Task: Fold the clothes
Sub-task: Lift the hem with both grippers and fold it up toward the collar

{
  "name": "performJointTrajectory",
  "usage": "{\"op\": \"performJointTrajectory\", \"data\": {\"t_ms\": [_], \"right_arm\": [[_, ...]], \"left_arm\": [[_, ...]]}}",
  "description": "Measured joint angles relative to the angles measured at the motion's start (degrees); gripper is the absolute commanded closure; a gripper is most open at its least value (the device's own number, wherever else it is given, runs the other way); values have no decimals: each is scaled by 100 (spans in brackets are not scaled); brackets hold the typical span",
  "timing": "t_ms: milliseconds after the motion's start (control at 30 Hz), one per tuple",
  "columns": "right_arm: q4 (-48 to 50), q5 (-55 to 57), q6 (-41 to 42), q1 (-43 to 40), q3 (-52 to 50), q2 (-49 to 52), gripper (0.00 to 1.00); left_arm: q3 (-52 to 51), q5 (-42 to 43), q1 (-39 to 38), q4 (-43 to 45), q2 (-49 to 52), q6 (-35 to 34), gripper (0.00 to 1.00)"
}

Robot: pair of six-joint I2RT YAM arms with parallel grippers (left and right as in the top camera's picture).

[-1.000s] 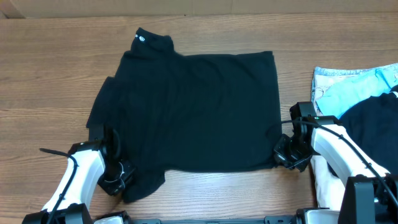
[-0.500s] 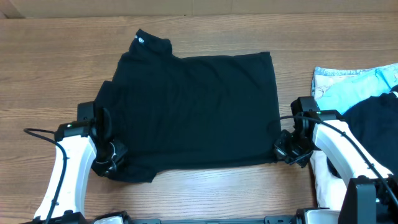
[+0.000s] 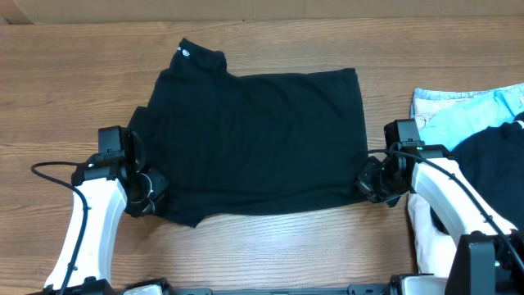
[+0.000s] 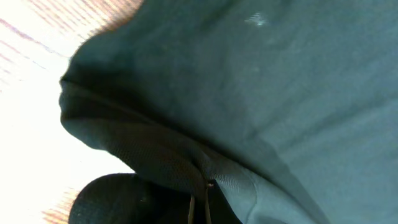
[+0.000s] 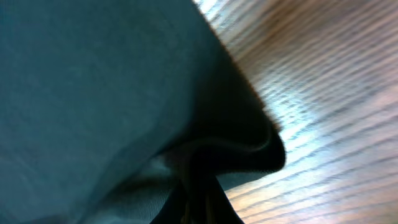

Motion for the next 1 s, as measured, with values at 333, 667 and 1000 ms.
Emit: {"op": "performJointTrajectory", "data": {"t_ms": [333,667,1000], "right_arm": [[525,-240,-299,0,0,0,96],[1156,-227,-404,0,9,0,96],[1517,0,48,0,9,0,96]], "left_arm": [[0,28,0,68,2,267,95],[0,-282,0,782,0,284,96],[0,-186,-2,1537,0,264,95]]}}
